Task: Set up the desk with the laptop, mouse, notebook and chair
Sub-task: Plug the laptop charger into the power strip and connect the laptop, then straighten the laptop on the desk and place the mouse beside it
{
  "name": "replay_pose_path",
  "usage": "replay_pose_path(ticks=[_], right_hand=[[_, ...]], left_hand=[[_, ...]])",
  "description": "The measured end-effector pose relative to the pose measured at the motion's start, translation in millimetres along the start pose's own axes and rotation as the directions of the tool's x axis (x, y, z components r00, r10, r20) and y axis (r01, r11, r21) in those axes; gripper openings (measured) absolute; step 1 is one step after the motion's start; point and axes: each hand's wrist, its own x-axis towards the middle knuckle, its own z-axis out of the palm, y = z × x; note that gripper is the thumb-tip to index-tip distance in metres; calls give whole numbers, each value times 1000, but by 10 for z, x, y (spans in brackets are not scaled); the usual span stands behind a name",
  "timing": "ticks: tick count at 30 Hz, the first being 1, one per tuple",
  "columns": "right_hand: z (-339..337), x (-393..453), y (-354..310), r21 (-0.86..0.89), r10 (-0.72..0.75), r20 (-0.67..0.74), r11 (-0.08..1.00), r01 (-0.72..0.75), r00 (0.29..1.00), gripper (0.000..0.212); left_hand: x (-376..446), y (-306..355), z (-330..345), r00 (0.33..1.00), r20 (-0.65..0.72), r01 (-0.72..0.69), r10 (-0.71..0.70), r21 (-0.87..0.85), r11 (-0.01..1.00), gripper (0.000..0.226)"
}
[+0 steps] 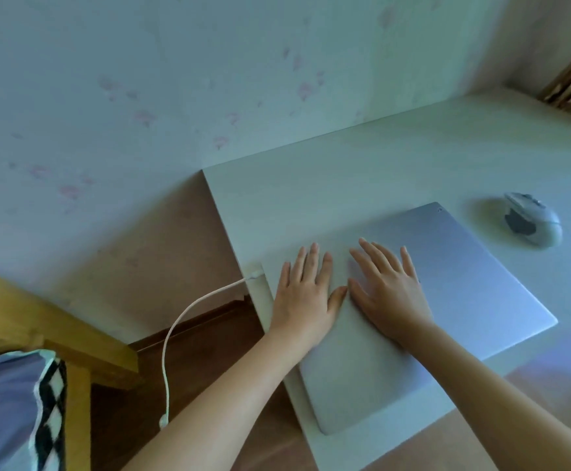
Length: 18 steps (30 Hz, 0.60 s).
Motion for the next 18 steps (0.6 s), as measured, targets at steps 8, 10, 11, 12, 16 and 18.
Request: replay_pose_path(ticks=[8,10,11,12,16,18], right_hand=[[-172,55,834,-15,153,-22,988,-154,988,57],[-195,155,1073,5,198,-36,980,-198,980,57],[-203,210,1193,22,217,-42,976,-217,975,57],[-208,267,1318,38,230,-52,973,-228,972,55],[-225,512,1753,105,290,-63,953,-283,955,48],[-212,605,1889,147,343,-56,932,-332,938,47]], left_hand=[[751,759,294,999,-39,18,-18,-7,1000,66],[977,995,337,999,-30,20,-20,2,1000,61],[1088,1107,371,999,-30,23,-23,12,1000,58],[1203,1217,410,999,-32,24,-24,21,999,56],[1665,1540,487,999,-32,34,-34,18,999,57],[1862,1605,485,998,-51,42,-42,4,999,57]])
